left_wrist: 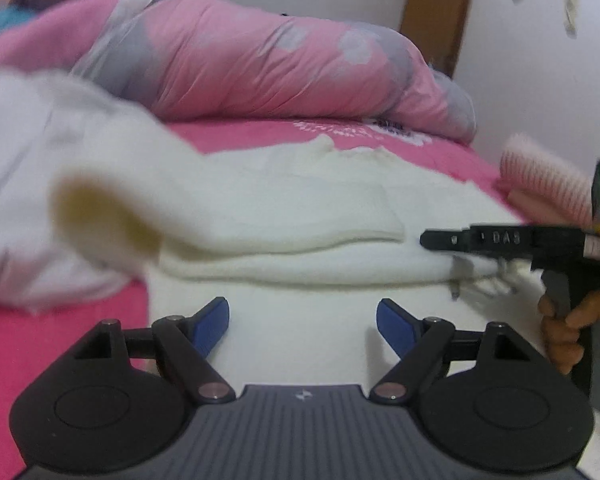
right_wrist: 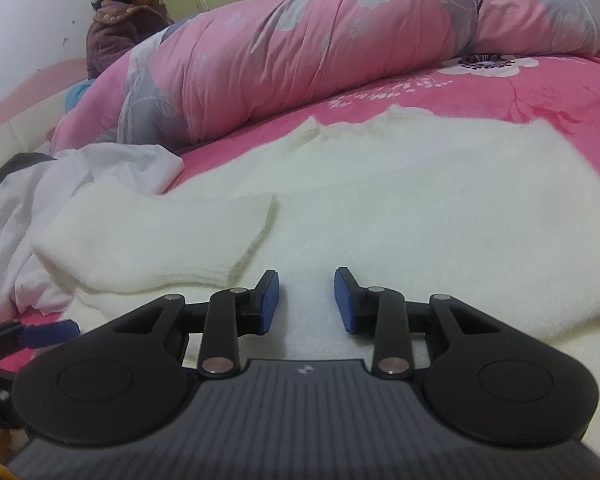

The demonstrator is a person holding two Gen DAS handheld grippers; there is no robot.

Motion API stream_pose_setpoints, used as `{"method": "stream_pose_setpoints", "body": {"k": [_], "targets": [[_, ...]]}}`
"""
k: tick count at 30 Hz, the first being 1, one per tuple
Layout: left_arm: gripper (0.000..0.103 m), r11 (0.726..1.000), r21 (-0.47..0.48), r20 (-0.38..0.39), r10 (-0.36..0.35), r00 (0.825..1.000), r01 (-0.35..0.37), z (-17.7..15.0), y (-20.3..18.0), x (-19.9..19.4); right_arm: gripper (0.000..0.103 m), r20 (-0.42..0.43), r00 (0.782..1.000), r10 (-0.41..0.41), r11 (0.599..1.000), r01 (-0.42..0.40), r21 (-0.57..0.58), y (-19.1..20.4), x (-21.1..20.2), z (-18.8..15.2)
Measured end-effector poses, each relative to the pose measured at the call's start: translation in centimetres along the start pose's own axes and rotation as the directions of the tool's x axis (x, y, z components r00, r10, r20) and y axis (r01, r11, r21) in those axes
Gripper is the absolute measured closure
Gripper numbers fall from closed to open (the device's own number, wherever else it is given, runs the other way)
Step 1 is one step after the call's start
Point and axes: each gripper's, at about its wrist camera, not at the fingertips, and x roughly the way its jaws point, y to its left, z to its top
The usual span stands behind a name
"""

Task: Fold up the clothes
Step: 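Move the right gripper to the sweater's ribbed cuff and grasp it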

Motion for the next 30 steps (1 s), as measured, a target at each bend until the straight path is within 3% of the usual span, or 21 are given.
{"method": "stream_pose_setpoints", "body": {"k": [2,3,6,11,14,18,27,30], "targets": [[0.019,0.999,-0.031,0.002,-0.022,1.0,0.022,-0.1,0.6,0.0,0.07,-0.025,1.0,0.001,0.999,0.0,0.037,0.0,-0.4,0.6],[0.018,0.999,-0.034,0.004,-0.024,1.0,0.024,-0.3,0.6,0.1,0.063,-0.038,0.999,0.005,0.998,-0.003,0.063,-0.1,-0.6,1.0],[0.016,0.999,-0.025,0.005,-0.026,1.0,0.026,-0.4,0.5,0.2,0.052,-0.038,0.999,0.035,0.974,-0.026,0.224,-1.0,-2.0,1.7],[0.014,1.0,-0.01,0.004,-0.024,1.0,0.024,-0.6,0.3,0.4,0.05,-0.067,0.989,0.132,0.868,-0.082,0.489,-2.1,-2.5,1.8],[0.014,0.999,-0.019,0.008,-0.032,0.999,0.032,-0.7,0.5,0.4,0.05,-0.093,0.982,0.165,0.829,-0.087,0.553,-1.8,-1.3,2.1],[0.013,0.998,-0.033,0.014,-0.045,0.999,0.045,-0.8,0.7,0.5,0.05,-0.165,0.981,0.101,0.866,-0.005,0.5,-0.7,1.4,3.3],[0.013,0.997,-0.052,0.024,-0.061,0.998,0.062,-0.8,1.1,0.5,0.049,-0.233,0.97,0.076,0.924,0.02,0.382,2.0,4.2,4.8],[0.013,0.996,-0.057,0.026,-0.066,0.997,0.067,-0.8,1.2,0.5,0.054,-0.235,0.971,0.051,0.938,0.034,0.346,2.7,4.2,5.1]]}}
